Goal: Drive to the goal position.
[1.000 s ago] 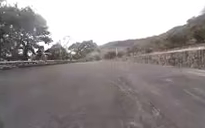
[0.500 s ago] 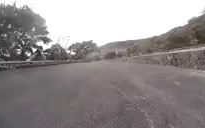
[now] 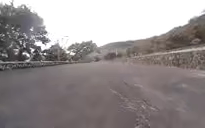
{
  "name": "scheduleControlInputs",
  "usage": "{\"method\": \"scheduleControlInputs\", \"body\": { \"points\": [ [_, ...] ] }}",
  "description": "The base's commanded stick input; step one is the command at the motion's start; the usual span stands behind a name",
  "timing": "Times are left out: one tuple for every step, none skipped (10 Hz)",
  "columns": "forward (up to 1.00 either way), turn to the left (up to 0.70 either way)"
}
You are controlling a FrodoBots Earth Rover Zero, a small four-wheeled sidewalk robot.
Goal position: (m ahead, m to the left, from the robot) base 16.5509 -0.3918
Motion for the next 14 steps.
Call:
{"method": "scheduleControlInputs", "body": {
  "points": [
    [0.70, 0.00],
    [0.70, 0.00],
    [0.70, 0.00],
    [0.70, 0.00],
    [0.70, 0.00],
    [0.70, 0.00],
    [0.70, 0.00],
    [0.70, 0.00],
    [0.70, 0.00],
    [0.70, 0.00],
    [0.70, 0.00],
    [0.70, 0.00],
    [0.70, 0.00],
    [0.70, 0.00]
  ]
}}
